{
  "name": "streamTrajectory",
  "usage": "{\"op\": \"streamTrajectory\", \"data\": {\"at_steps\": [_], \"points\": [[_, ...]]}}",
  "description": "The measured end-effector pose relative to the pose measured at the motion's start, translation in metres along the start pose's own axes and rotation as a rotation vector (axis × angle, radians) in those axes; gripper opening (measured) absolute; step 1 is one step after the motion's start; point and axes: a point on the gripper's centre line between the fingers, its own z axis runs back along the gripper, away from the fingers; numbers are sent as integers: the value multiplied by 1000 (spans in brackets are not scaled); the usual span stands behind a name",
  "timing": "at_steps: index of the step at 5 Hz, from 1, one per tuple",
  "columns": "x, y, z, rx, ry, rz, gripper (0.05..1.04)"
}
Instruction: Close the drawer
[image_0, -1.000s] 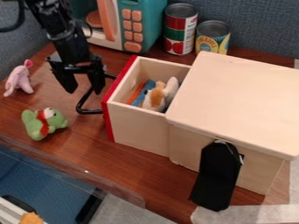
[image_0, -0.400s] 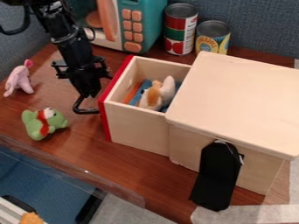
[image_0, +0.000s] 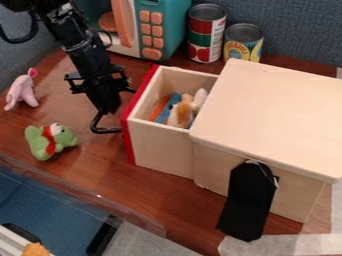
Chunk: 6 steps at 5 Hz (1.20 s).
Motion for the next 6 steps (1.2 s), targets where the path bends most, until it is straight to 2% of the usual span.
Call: {"op": "streamTrajectory", "data": {"at_steps": [2,4,5,6], "points": [[4,-71,-15,-89,67,-157,128],[4,-89,-28,-147,126,-204,128],[2,-92,-28,-152,139,-212,128],[3,-92,-28,-149,137,-197,168]]}}
